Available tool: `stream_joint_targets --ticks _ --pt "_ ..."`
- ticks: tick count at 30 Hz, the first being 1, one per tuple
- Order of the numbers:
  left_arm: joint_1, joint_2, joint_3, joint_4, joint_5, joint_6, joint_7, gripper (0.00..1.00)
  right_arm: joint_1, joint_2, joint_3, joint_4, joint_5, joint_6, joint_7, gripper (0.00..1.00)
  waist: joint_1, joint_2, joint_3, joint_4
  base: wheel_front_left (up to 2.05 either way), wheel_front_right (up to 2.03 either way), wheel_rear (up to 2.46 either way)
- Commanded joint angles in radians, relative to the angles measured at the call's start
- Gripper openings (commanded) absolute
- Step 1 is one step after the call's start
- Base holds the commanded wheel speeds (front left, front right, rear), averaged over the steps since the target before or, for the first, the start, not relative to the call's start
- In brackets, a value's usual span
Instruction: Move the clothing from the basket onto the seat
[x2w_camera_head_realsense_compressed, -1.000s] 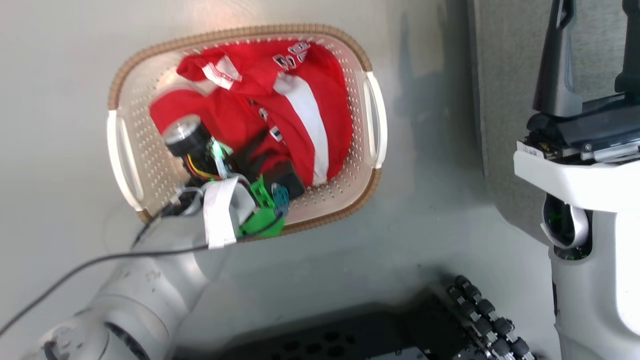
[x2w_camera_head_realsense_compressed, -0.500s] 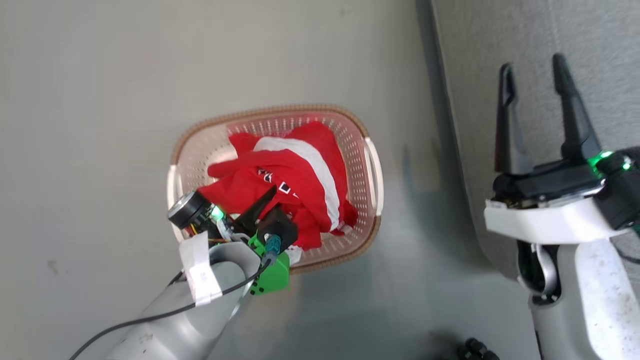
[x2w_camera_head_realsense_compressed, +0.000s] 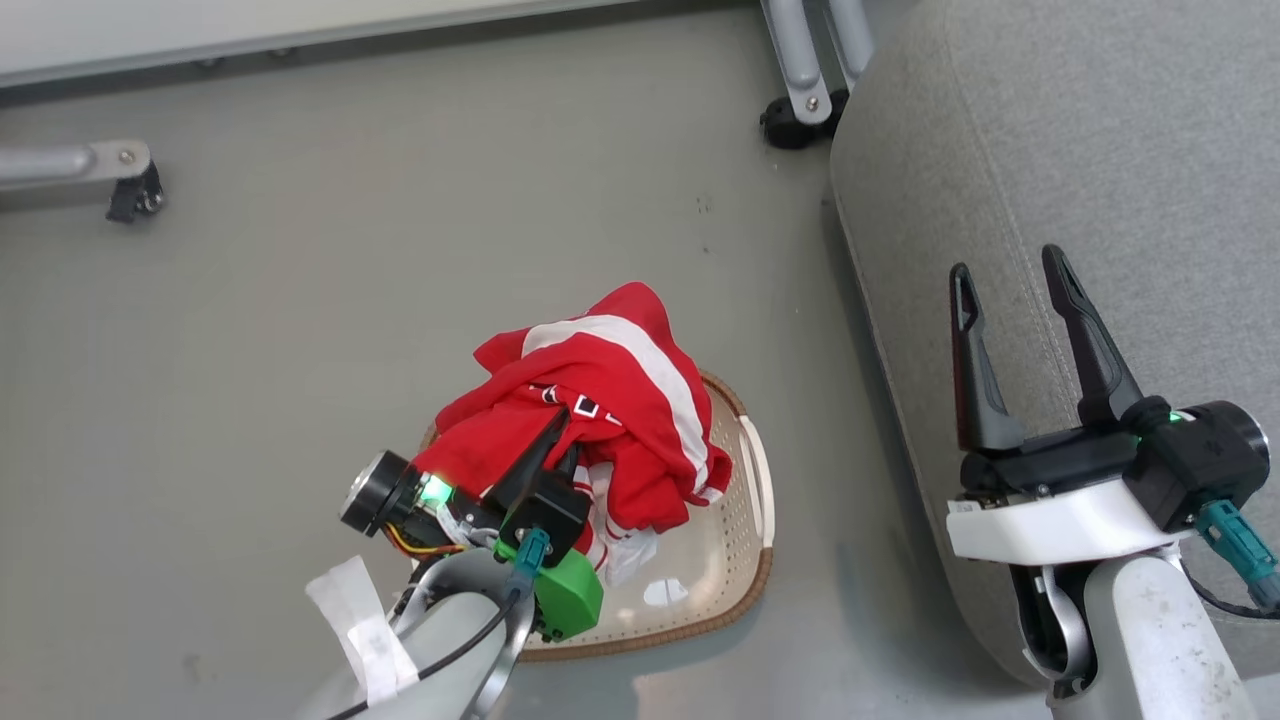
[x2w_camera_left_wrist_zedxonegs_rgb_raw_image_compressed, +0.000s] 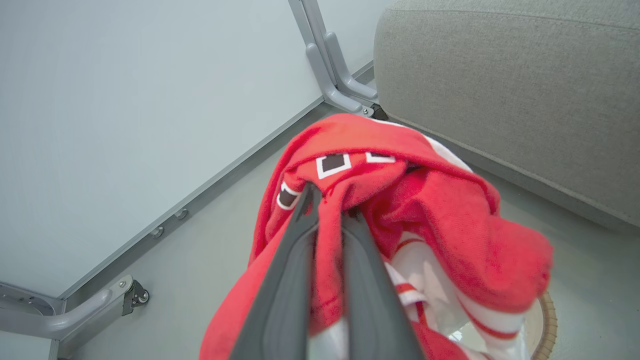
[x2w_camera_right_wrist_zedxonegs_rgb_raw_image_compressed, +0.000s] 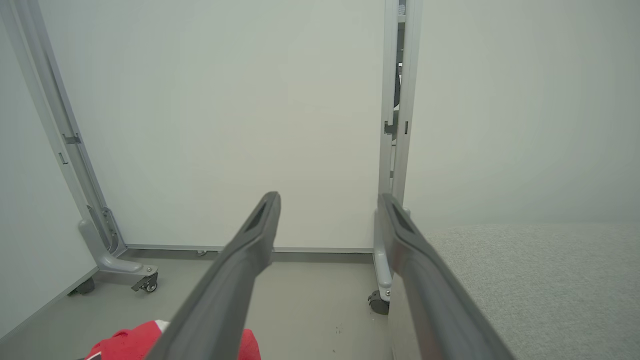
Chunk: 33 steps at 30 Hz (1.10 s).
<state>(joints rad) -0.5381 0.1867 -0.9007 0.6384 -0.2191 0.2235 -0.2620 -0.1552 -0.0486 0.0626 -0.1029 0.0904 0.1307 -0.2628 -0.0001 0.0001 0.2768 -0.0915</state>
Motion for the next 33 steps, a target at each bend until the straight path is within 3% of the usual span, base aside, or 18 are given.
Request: stream_joint_targets --ticks 1,14,25,33 --pt "0.027 0.010 0.012 -0.035 0.004 0.015 -0.004 0.00 0.022 -0.003 0.000 0.007 -0.010 0.000 -0.003 1.00 0.0001 -0.0001 -0.120 0.019 0.00 0.00 0.00" --pt "0.151 0.065 0.086 -0.306 0.018 0.050 -0.004 0.00 0.132 -0.005 0.050 0.046 -0.022 0.000 -0.003 1.00 0.0001 -0.0001 -0.255 0.022 0.00 0.00 0.00" --pt "0.156 0.062 0.090 -0.378 0.045 0.033 -0.004 0.00 0.105 -0.091 0.271 0.075 0.043 0.000 -0.003 1.00 0.0001 -0.0001 -0.281 0.021 0.00 0.00 0.00" --pt "0.118 0.029 0.057 -0.386 0.063 0.006 -0.004 0.00 0.035 -0.098 0.389 0.153 0.132 0.000 -0.003 1.00 0.0001 -0.0001 -0.283 0.039 0.00 0.00 0.00"
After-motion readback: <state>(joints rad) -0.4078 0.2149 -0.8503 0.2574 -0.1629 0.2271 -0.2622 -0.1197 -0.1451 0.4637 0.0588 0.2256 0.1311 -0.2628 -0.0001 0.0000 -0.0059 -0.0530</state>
